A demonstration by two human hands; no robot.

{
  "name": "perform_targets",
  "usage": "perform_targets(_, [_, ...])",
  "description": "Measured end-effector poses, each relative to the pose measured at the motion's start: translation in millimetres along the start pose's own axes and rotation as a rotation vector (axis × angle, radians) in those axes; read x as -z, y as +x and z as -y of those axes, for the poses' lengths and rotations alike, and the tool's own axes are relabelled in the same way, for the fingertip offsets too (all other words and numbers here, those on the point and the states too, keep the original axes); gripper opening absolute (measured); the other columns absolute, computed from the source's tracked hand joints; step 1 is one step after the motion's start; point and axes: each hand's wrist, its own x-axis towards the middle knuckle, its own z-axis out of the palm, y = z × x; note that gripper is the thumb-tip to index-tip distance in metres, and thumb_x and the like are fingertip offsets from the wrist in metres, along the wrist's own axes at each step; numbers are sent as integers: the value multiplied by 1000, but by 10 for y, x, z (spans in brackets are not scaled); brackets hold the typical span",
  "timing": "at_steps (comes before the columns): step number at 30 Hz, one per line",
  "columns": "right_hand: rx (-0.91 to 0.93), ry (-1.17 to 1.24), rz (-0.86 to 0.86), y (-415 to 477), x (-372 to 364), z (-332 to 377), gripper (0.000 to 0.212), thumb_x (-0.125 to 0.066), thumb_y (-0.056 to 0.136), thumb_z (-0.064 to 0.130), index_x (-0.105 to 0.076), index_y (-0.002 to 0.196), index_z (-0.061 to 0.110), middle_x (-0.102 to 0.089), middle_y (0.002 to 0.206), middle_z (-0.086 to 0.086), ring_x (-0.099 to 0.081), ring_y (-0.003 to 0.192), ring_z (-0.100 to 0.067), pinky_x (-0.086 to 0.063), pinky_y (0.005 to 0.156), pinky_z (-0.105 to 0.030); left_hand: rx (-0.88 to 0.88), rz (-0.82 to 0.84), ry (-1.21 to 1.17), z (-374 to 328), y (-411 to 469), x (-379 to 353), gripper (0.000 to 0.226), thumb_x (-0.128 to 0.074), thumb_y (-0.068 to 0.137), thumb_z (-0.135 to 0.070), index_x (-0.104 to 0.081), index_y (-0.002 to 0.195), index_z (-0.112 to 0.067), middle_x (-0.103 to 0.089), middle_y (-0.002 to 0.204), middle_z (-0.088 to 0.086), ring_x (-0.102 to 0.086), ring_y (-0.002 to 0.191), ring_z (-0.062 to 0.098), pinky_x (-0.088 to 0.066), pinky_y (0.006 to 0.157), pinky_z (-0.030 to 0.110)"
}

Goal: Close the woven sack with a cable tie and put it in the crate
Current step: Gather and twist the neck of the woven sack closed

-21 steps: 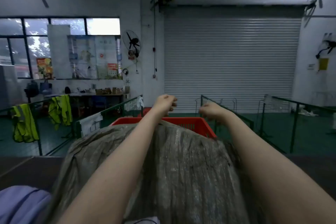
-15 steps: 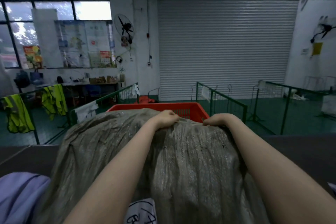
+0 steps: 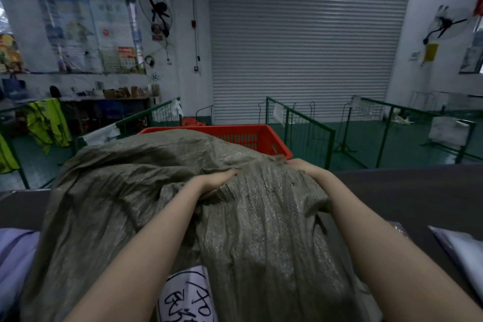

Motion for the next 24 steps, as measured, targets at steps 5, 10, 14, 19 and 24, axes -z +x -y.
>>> perform_targets(5, [178,551,-226,6,89,323,25,-43,90,-3,-62,101,8,-65,90,-11,-58,71,-19,-50,49,-18,-146,-46,-236,-280,-25,136,59,-24,95,-52,-29,144,-20,-33,150,-1,-32,138,21,-19,116,34])
perform_targets(10, [378,890,-264,-137,267,703,34,-30,68,-14,-53,63,11,-52,61,-6,-50,55,-20,-44,50,-21,-129,-202,-284,-590,-74,224,48,-60,83,-43,-57,121,-15,-61,103,3,-59,86,16,-46,74,26])
perform_targets(14, [522,1231,-133,-275,431,850,11,-44,37,12,-43,48,14,-52,44,2,-50,45,-16,-44,54,-19,-219,-231,-494,-787,-133,292,12,-68,80,-12,-62,90,-14,-64,76,2,-61,68,16,-51,61,26])
perform_targets(19, [526,1126,-62,-323,707,799,22,-68,53,20,-67,72,8,-62,68,-3,-55,65,-19,-42,65,-25,-318,-428,-678,-961,-152,457,29,-59,77,8,-53,93,-15,-58,80,5,-56,67,17,-47,54,26])
perform_targets(24, [460,729,280,-484,620,678,38,-78,52,46,-79,79,20,-77,80,-1,-74,74,-16,-59,61,-25,-501,-480,-757,-1187,-207,494,28,-50,83,7,-51,75,-20,-54,77,3,-48,61,16,-43,46,19])
